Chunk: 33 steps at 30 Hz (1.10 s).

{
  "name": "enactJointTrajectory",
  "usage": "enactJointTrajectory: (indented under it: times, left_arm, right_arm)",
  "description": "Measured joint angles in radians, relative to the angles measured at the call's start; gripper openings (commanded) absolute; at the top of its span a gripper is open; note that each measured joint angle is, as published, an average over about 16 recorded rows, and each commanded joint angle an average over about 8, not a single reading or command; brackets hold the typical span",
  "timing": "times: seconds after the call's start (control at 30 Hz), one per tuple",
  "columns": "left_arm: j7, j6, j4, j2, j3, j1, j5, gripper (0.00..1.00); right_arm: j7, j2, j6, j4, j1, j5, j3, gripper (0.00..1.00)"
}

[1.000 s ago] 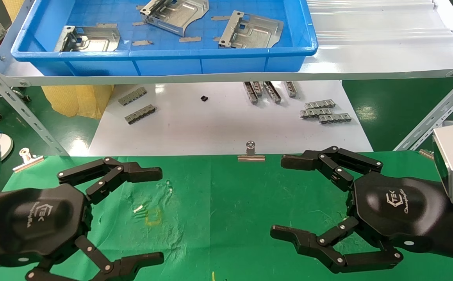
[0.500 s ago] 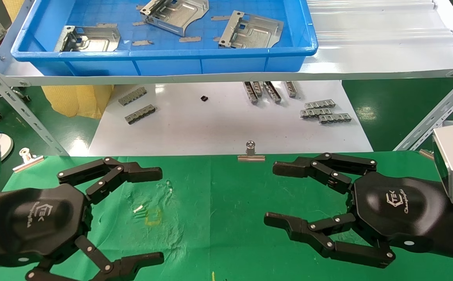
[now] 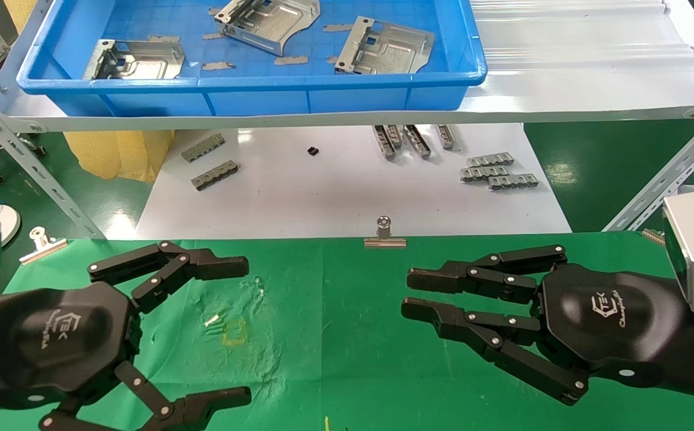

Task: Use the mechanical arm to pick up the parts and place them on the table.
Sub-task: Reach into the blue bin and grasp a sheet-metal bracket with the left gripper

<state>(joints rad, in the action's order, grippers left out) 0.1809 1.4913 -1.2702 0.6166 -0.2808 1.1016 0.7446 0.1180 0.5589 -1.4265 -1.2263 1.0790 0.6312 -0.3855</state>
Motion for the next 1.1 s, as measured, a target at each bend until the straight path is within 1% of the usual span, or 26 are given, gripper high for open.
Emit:
enactJointTrajectory:
  times: [0.13, 0.23, 0.37, 0.5, 0.6, 0.73, 0.93, 0.97, 1.0, 1.03, 1.07, 1.1]
  left_arm:
    - [-0.009, 0.000, 0.032, 0.016, -0.007, 0.062, 0.031, 1.00]
    - [-0.020, 0.002, 0.080, 0.042, -0.019, 0.142, 0.072, 1.00]
    - [-0.044, -0.003, 0.194, 0.100, -0.049, 0.286, 0.153, 1.00]
    - [-0.077, -0.047, 0.366, 0.186, -0.089, 0.454, 0.259, 1.00]
    - [-0.105, -0.117, 0.517, 0.266, -0.122, 0.575, 0.345, 1.00]
    - [-0.144, -0.247, 0.726, 0.379, -0.162, 0.708, 0.448, 1.00]
    - [-0.185, -0.474, 0.989, 0.530, -0.200, 0.839, 0.555, 1.00]
    - [-0.189, -0.507, 1.022, 0.550, -0.205, 0.853, 0.567, 0.92]
    - [-0.192, -0.537, 1.053, 0.569, -0.208, 0.866, 0.576, 0.80]
    - [-0.194, -0.563, 1.081, 0.586, -0.212, 0.877, 0.584, 0.67]
    - [-0.196, -0.586, 1.105, 0.601, -0.214, 0.887, 0.590, 0.55]
    - [-0.197, -0.606, 1.128, 0.615, -0.217, 0.895, 0.595, 0.42]
  right_arm:
    - [0.000, 0.000, 0.000, 0.000, 0.000, 0.000, 0.000, 0.00]
    - [0.000, 0.000, 0.000, 0.000, 0.000, 0.000, 0.000, 0.00]
    - [0.000, 0.000, 0.000, 0.000, 0.000, 0.000, 0.000, 0.00]
    - [0.000, 0.000, 0.000, 0.000, 0.000, 0.000, 0.000, 0.00]
    - [0.000, 0.000, 0.000, 0.000, 0.000, 0.000, 0.000, 0.00]
    - [0.000, 0.000, 0.000, 0.000, 0.000, 0.000, 0.000, 0.00]
    - [0.000, 0.000, 0.000, 0.000, 0.000, 0.000, 0.000, 0.00]
    - [0.000, 0.000, 0.000, 0.000, 0.000, 0.000, 0.000, 0.00]
    - [0.000, 0.000, 0.000, 0.000, 0.000, 0.000, 0.000, 0.00]
    - [0.000, 0.000, 0.000, 0.000, 0.000, 0.000, 0.000, 0.03]
    - [0.000, 0.000, 0.000, 0.000, 0.000, 0.000, 0.000, 0.13]
    - [0.000, 0.000, 0.000, 0.000, 0.000, 0.000, 0.000, 0.26]
